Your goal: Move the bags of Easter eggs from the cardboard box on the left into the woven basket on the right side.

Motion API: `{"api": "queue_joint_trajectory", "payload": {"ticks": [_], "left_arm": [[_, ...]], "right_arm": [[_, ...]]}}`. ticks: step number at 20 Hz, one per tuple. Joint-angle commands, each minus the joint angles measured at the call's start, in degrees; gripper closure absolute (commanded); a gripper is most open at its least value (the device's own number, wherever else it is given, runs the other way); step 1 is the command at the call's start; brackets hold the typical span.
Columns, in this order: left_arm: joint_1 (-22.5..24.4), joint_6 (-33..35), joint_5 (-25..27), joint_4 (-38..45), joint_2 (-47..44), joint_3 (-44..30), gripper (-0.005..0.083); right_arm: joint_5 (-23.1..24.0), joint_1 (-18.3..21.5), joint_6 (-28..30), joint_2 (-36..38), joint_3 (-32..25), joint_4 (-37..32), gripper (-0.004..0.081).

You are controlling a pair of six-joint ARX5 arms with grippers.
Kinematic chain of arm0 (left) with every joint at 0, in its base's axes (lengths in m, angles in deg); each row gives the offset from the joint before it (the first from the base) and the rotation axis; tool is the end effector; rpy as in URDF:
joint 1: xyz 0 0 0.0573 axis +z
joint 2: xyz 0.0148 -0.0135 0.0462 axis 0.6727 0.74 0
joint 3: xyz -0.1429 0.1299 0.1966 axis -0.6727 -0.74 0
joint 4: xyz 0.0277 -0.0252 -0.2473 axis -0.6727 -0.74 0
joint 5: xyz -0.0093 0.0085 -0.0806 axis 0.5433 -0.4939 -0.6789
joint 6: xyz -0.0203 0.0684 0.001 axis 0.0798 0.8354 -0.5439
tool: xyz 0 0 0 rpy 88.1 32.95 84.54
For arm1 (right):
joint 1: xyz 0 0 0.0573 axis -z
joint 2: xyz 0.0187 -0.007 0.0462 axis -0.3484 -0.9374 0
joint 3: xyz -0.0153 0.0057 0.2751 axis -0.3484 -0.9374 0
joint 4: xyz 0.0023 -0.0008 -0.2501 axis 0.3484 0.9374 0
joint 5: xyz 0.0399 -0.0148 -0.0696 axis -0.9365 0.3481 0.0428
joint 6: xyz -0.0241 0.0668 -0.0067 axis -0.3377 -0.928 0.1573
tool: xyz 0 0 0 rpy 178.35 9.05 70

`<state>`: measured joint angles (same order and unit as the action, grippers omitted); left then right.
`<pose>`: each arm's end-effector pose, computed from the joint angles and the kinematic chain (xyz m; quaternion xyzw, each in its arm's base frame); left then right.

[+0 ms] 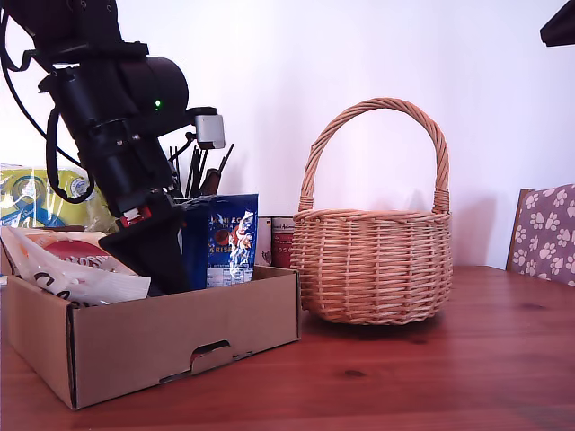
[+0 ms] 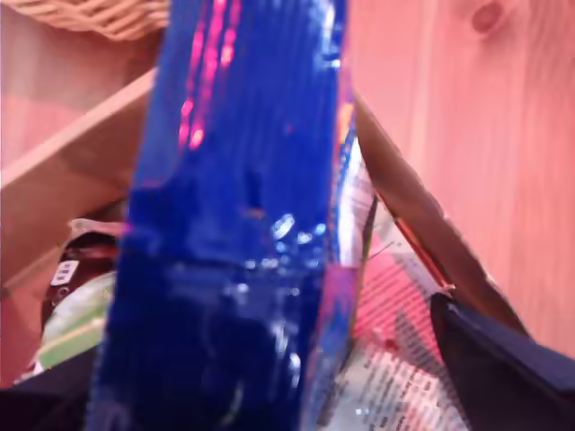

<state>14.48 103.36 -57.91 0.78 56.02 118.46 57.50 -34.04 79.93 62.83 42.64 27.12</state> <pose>0.3061 -0.1781 0.1792 0.3620 0.3966 -0.5069 0.6743 0.1141 0.0502 0.2548 0.0592 0.1385 0.3089 0.9391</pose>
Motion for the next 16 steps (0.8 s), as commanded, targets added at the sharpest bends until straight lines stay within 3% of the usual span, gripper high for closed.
{"api": "queue_joint_trajectory", "payload": {"ticks": [1, 5, 6, 16], "left_arm": [[-0.5, 0.6, 0.0, 0.8, 0.9, -0.1, 0.0099], [-0.7, 0.6, 0.2, 1.0, 0.9, 0.0, 0.0585], [-0.7, 0.6, 0.2, 1.2, 0.9, 0.0, 0.0649], [-0.7, 0.5, 1.5, -1.9, -3.2, 7.8, 0.0681]], "right_arm": [[-0.1, -0.3, 0.4, -0.1, -0.2, -0.5, 0.0782], [-0.1, -0.3, 0.4, -0.1, -0.2, -0.5, 0.0782], [-0.1, -0.3, 0.4, -0.1, -0.2, -0.5, 0.0782], [-0.1, -0.3, 0.4, -0.1, -0.2, -0.5, 0.0782]]}}
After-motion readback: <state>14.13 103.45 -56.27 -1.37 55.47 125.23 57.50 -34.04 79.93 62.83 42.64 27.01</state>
